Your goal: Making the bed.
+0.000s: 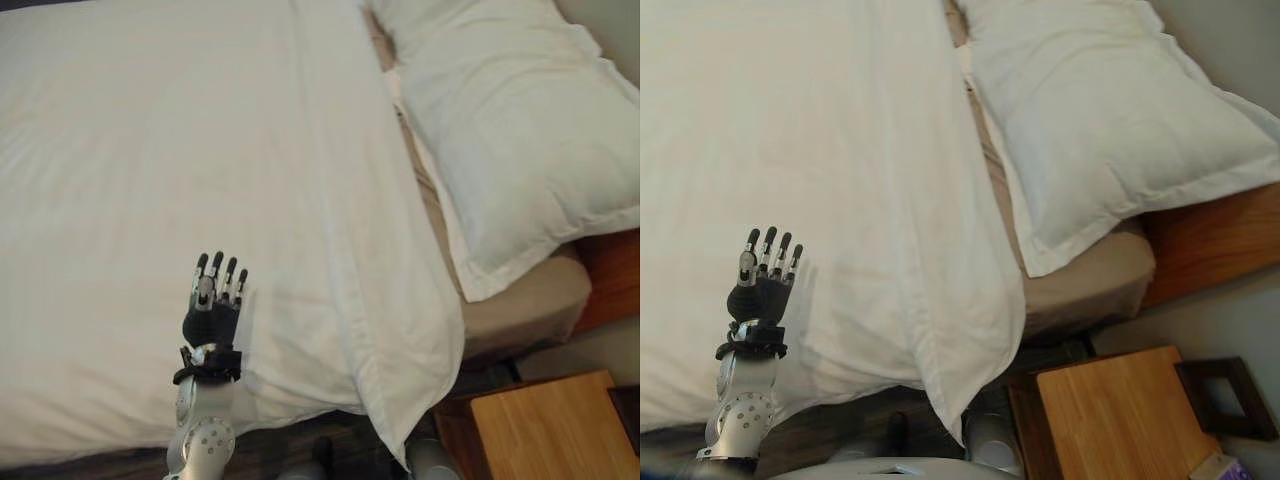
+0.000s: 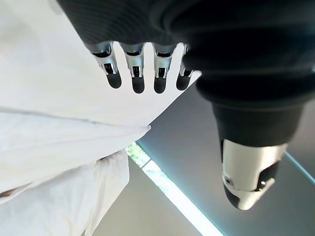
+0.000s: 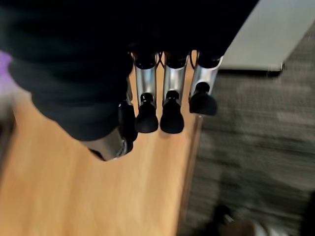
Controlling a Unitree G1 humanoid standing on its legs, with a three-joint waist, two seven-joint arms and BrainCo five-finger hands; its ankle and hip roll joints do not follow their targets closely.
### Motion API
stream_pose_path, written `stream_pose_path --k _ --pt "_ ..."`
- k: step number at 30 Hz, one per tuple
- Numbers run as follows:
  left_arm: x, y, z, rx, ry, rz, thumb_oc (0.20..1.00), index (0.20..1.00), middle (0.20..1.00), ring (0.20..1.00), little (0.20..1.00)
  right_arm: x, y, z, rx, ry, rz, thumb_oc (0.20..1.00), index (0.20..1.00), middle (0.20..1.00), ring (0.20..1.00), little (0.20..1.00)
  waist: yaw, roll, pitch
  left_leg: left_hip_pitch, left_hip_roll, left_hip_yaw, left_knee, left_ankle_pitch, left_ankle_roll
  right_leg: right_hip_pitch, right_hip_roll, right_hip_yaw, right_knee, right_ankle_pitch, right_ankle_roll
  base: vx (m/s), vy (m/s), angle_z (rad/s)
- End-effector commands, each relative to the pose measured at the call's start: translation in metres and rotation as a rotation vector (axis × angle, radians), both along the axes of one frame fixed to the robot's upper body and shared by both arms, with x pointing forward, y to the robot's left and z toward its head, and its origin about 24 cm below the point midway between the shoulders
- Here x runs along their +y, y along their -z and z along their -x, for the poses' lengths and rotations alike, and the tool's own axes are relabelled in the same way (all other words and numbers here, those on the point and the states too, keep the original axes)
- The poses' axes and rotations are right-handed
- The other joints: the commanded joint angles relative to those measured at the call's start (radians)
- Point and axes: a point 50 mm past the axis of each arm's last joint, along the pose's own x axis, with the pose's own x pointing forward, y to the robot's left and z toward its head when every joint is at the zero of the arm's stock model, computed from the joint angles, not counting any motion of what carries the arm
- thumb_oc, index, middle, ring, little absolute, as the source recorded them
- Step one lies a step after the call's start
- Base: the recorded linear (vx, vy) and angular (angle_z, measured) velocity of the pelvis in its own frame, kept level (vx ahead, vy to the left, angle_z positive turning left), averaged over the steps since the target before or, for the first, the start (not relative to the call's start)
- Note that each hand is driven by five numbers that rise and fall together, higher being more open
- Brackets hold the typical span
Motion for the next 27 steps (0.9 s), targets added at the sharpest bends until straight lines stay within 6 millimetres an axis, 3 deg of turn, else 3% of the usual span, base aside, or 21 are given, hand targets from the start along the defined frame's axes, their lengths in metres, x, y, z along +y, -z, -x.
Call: stream_pose_path --k 1,2,4,7,8,9,10,11,12,13,14,15,16,17,19,20,21,23,25,27 --pt "0.002 -0.032 0.000 -0.169 -0.001 -0.076 1.000 1.000 1.000 1.000 1.000 -0.013 -0.011 -0.079 -0.282 -0.007 0.082 0.200 0.200 0.200 0.200 0.200 -0.022 0.046 -0.020 -0.080 0.014 -0.041 -0.046 0.135 -0.013 0.186 0.038 -0.017 0.018 -0.166 0.007 0.02 0.011 -0.10" --pt "0.001 -0.032 0.000 -0.169 -0.001 -0.076 1.000 1.000 1.000 1.000 1.000 -0.013 -0.011 -0.079 -0.281 -0.007 0.082 0.200 0.200 0.200 0.200 0.200 -0.021 0.046 -0.020 -0.079 0.014 -0.040 -0.046 0.135 -0.013 0.186 0.038 -0.016 0.018 -0.166 0.007 0.02 0.017 -0.08" --pt "0.004 -0.031 0.002 -0.163 -0.023 -0.078 1.000 1.000 1.000 1.000 1.000 -0.033 -0.034 -0.113 -0.431 -0.020 0.210 0.200 0.200 0.200 0.200 0.200 -0.034 0.048 -0.034 -0.069 0.015 -0.031 -0.046 0.128 -0.013 0.192 0.038 -0.006 0.018 -0.166 0.009 0.02 0.019 -0.11" --pt "0.007 -0.025 0.006 -0.132 -0.053 -0.078 1.000 1.000 1.000 1.000 1.000 -0.057 -0.106 -0.176 -0.723 -0.074 0.524 0.200 0.200 0.200 0.200 0.200 -0.047 0.058 -0.050 -0.058 0.015 -0.018 -0.046 0.127 -0.008 0.196 0.038 0.010 0.018 -0.159 0.011 0.02 0.037 -0.10" --pt "0.006 -0.022 0.005 -0.117 -0.047 -0.078 1.000 1.000 1.000 1.000 1.000 -0.057 -0.124 -0.188 -0.775 -0.104 0.600 0.200 0.200 0.200 0.200 0.200 -0.049 0.061 -0.060 -0.054 0.014 -0.016 -0.046 0.116 -0.006 0.199 0.038 0.012 0.018 -0.166 0.012 -0.02 0.039 -0.13" --pt "0.003 -0.016 0.006 -0.081 -0.023 -0.107 1.000 1.000 1.000 1.000 1.000 -0.049 -0.175 -0.220 -0.942 -0.231 0.760 0.423 0.423 0.423 0.423 0.423 -0.050 0.067 -0.069 -0.054 0.012 -0.010 -0.046 0.125 -0.003 0.197 0.037 0.021 0.018 -0.155 0.011 0.04 0.046 -0.09" --pt "0.002 -0.014 0.007 -0.072 -0.015 -0.114 1.000 1.000 1.000 1.000 1.000 -0.046 -0.190 -0.227 -0.990 -0.248 0.816 1.000 1.000 1.000 1.000 1.000 -0.049 0.071 -0.076 -0.045 0.012 -0.010 -0.046 0.112 -0.001 0.205 0.035 0.023 0.018 -0.166 0.012 -0.01 0.038 -0.08" --pt "0.002 -0.014 0.007 -0.070 -0.007 -0.120 1.000 1.000 1.000 1.000 1.000 -0.038 -0.212 -0.237 -1.072 -0.297 0.877 1.000 1.000 1.000 1.000 1.000 -0.047 0.073 -0.080 -0.042 0.011 -0.009 -0.046 0.112 0.000 0.209 0.035 0.024 0.018 -0.166 0.011 0.03 0.027 -0.02" --pt "0.002 -0.014 0.007 -0.070 -0.007 -0.120 1.000 1.000 1.000 1.000 1.000 -0.037 -0.212 -0.237 -1.070 -0.298 0.878 1.000 1.000 1.000 1.000 1.000 -0.047 0.073 -0.079 -0.041 0.011 -0.009 -0.046 0.112 0.000 0.210 0.035 0.024 0.018 -0.166 0.012 -0.05 0.004 0.01" --pt "0.000 -0.013 0.007 -0.072 0.006 -0.127 1.000 1.000 1.000 1.000 1.000 -0.023 -0.236 -0.247 -1.176 -0.366 0.930 1.000 1.000 1.000 1.000 1.000 -0.044 0.073 -0.082 -0.046 0.011 -0.007 -0.046 0.124 -0.001 0.206 0.034 0.027 0.018 -0.155 0.010 -0.01 0.013 0.06" --pt "-0.001 -0.012 0.008 -0.070 0.010 -0.130 1.000 1.000 1.000 1.000 1.000 -0.013 -0.247 -0.252 -1.238 -0.396 0.942 1.000 1.000 1.000 1.000 1.000 -0.042 0.076 -0.087 -0.038 0.010 -0.008 -0.046 0.112 0.001 0.213 0.034 0.027 0.018 -0.165 0.011 -0.07 0.018 0.03" --pt "-0.004 -0.011 0.008 -0.067 0.025 -0.130 1.000 1.000 1.000 1.000 1.000 0.016 -0.275 -0.259 -1.421 -0.479 0.937 1.000 1.000 1.000 1.000 1.000 -0.039 0.078 -0.092 -0.041 0.008 -0.006 -0.046 0.126 0.001 0.212 0.032 0.028 0.018 -0.155 0.009 -0.03 0.027 -0.05" --pt "-0.007 -0.008 0.009 -0.054 0.036 -0.123 1.000 1.000 1.000 1.000 1.000 0.036 -0.283 -0.261 -1.541 -0.512 0.862 1.000 1.000 1.000 1.000 1.000 -0.037 0.080 -0.094 -0.039 0.006 -0.007 -0.046 0.127 0.002 0.215 0.030 0.028 0.018 -0.154 0.008 -0.03 0.017 -0.08" --pt "-0.007 -0.007 0.009 -0.052 0.036 -0.124 1.000 1.000 1.000 1.000 1.000 0.036 -0.283 -0.260 -1.540 -0.512 0.860 1.000 1.000 1.000 1.000 1.000 -0.038 0.080 -0.096 -0.033 0.006 -0.009 -0.046 0.116 0.003 0.221 0.030 0.026 0.018 -0.163 0.008 0.02 0.016 -0.07" --pt "-0.009 -0.004 0.011 -0.034 0.049 -0.126 1.000 1.000 1.000 1.000 1.000 0.061 -0.283 -0.261 -1.621 -0.614 0.751 1.000 1.000 1.000 1.000 1.000 -0.036 0.081 -0.095 -0.027 0.003 -0.013 -0.046 0.119 0.004 0.227 0.026 0.022 0.022 -0.161 0.007 -0.03 0.009 -0.05" --pt "-0.011 -0.001 0.014 -0.023 0.064 -0.148 1.000 1.000 1.000 1.000 1.000 0.080 -0.279 -0.261 -1.630 -0.776 0.705 1.000 1.000 1.000 1.000 1.000 -0.027 0.080 -0.090 -0.025 0.002 -0.011 -0.046 0.121 0.006 0.221 0.027 0.012 0.035 -0.154 0.010 -0.22 -0.016 0.02" --pt "-0.010 0.001 0.017 -0.024 0.072 -0.151 1.000 1.000 1.000 1.000 1.000 0.099 -0.266 -0.258 -1.605 -0.938 0.627 1.000 1.000 1.000 1.000 1.000 -0.015 0.086 -0.069 -0.033 0.010 -0.002 -0.046 0.133 0.010 0.164 0.049 0.010 0.145 -0.168 0.013 -0.28 -0.032 0.06" --pt "-0.009 -0.001 0.011 -0.031 0.052 -0.160 1.000 1.000 1.000 1.000 1.000 0.117 -0.256 -0.255 -1.628 -0.972 0.497 1.000 1.000 1.000 1.000 1.000 -0.025 0.099 -0.047 -0.058 0.024 -0.027 -0.046 0.163 0.008 0.110 0.081 0.056 0.279 -0.217 0.023 -0.34 -0.121 0.05" --pt "-0.008 -0.007 0.008 -0.059 0.056 -0.182 1.000 1.000 1.000 1.000 1.000 0.122 -0.258 -0.254 -1.646 -0.997 0.486 1.000 1.000 1.000 1.000 1.000 -0.003 0.109 -0.056 -0.085 0.043 -0.052 -0.046 0.195 -0.003 0.125 0.046 0.034 0.337 -0.235 0.012 -0.27 -0.293 0.25" --pt "-0.008 -0.006 0.010 -0.062 0.053 -0.160 1.000 1.000 1.000 1.000 1.000 0.124 -0.258 -0.258 -1.653 -0.982 0.469 1.000 1.000 1.000 1.000 1.000 0.021 0.104 -0.077 -0.095 0.054 -0.075 -0.046 0.212 -0.018 0.187 0.007 0.039 0.309 -0.241 0.014 -0.18 -0.386 0.51"
